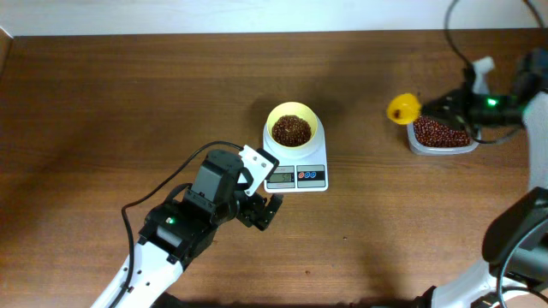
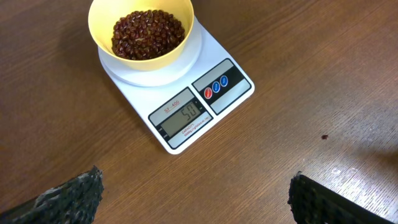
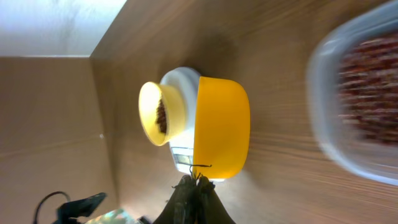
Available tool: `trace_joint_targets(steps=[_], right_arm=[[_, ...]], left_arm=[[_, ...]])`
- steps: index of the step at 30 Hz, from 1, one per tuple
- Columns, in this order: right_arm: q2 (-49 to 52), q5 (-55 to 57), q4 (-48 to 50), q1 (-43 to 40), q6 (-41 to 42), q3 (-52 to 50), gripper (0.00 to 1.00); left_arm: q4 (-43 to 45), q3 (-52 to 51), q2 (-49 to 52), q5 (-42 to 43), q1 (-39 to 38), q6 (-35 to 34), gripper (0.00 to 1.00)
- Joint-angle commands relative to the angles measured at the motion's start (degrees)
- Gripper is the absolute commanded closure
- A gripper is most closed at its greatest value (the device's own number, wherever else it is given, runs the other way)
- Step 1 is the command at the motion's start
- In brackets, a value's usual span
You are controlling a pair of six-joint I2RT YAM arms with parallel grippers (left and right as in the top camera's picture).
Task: Scoop item into bowl and weigh 50g on scale
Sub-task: 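Carry the scoop with the right gripper back to the bean tub, then lower the scoop into the tub and release it with the right gripper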
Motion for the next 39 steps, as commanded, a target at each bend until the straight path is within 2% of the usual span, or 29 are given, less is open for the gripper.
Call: trace_joint_targets(steps=[1,3,5,6,11,14,19,22,26,29,35,39], right_arm=[[-1.3,1.1,-0.8,-7.0,-8.9,0.8,0.96],[-1.3,2.4,-0.7,-10.1,-15.2,0.8,0.96],[-1.3,8.2,0.2,-10.4,-17.3,0.8,0.96],[-1.3,13.4,1.6,-9.5,-20.2,0.8,0.96],[-1.3,28.4,12.6,-4.8,-23.6,0.8,0.96],[-1.3,34.2,16.8,-0.9,-27.6,0.8,0.96],[-1.3,45.9,14.7,5.0,-28.0,0.8,0.96],[-1.3,48.9,10.7,7.7,-27.9,0.8,0.96],[-1.3,57.6,9.4,10.1,-25.4,0.8,0.96],[-1.3,61.1,9.3,11.3,-20.3,0.8,0.96],[-1.3,43.7,3.8,9.8,5.3,0.8,0.96],[-1.3,40.7,4.7,9.6,16.1,0.8,0.96]], left_arm=[[0.1,-0.3,-0.1,1.0,-0.1,-0.6,0.01],[0.1,-0.3,-0.1,1.0,-0.1,-0.6,0.01],[0.1,-0.3,-0.1,1.0,-0.1,-0.6,0.01],[0.1,-0.3,-0.1,1.0,-0.1,-0.6,0.01],[0.1,-0.3,-0.1,1.0,-0.1,-0.6,0.01],[0.1,-0.3,-0.1,1.0,-0.1,-0.5,0.01],[0.1,-0.3,-0.1,1.0,-0.1,-0.5,0.01],[0.1,-0.3,-0.1,1.0,-0.1,-0.5,0.01],[0.1,-0.3,-0.1,1.0,-0.1,-0.5,0.01],[0.1,-0.3,-0.1,1.0,-0.1,-0.6,0.01],[0.1,-0.3,-0.1,1.0,-0.1,-0.5,0.01],[0.1,-0.3,-0.1,1.0,-0.1,-0.5,0.01]])
